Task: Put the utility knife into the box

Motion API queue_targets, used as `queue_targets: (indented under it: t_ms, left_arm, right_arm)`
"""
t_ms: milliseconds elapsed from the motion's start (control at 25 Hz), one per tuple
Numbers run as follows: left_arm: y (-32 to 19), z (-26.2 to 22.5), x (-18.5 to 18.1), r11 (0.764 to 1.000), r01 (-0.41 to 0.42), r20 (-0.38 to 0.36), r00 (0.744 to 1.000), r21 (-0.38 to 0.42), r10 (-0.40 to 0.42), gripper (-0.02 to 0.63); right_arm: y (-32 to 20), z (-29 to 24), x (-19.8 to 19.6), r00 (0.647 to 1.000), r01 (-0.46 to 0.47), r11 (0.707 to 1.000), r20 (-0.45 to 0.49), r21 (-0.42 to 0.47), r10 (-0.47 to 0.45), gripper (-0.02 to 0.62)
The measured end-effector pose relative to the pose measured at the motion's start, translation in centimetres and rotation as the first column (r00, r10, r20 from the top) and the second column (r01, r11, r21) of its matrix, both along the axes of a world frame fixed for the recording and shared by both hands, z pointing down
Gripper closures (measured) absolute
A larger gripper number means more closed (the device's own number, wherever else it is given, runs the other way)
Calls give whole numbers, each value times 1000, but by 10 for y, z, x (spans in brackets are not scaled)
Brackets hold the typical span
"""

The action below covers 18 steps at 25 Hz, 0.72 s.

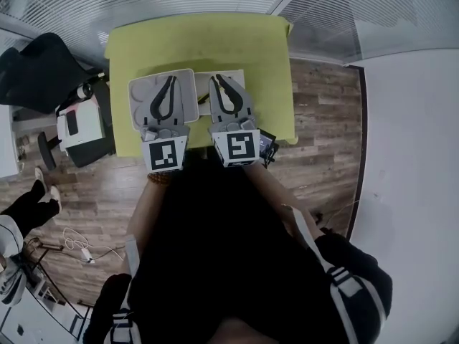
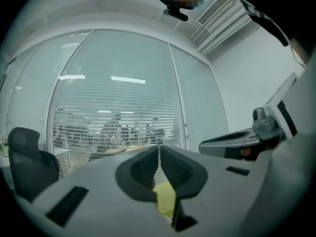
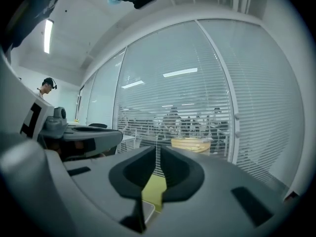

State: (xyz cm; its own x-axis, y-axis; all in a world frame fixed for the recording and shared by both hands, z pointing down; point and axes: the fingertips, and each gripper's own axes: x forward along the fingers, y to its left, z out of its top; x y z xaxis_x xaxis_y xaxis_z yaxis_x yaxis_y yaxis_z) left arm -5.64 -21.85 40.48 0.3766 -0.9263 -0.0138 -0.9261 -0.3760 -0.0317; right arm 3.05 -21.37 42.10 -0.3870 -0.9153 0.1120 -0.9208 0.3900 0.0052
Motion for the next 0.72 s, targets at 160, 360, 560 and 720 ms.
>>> queue_targets:
  t_ms: [160,360,560,720]
  left_arm:
    - [4,7,0,1000,0,9,1000,-12,0,583]
    - [6,13,2,1000,-3,18,1000,-20,4,583]
    - [4,15,3,1000,-8,25,1000,-12,8,583]
    - [3,13,1,1000,-9,17,1000,-10,9,583]
  right_arm:
    - [1,9,3,1000,-9,1000,-12,-14,9,572]
    - [2,13,3,1000,-10,1000,-18,-25,9,580]
    - [1,14,2,1000,-5,1000,-24,-31,4,595]
    - [0,12,3,999,-1,1000,-41,-25,0,595]
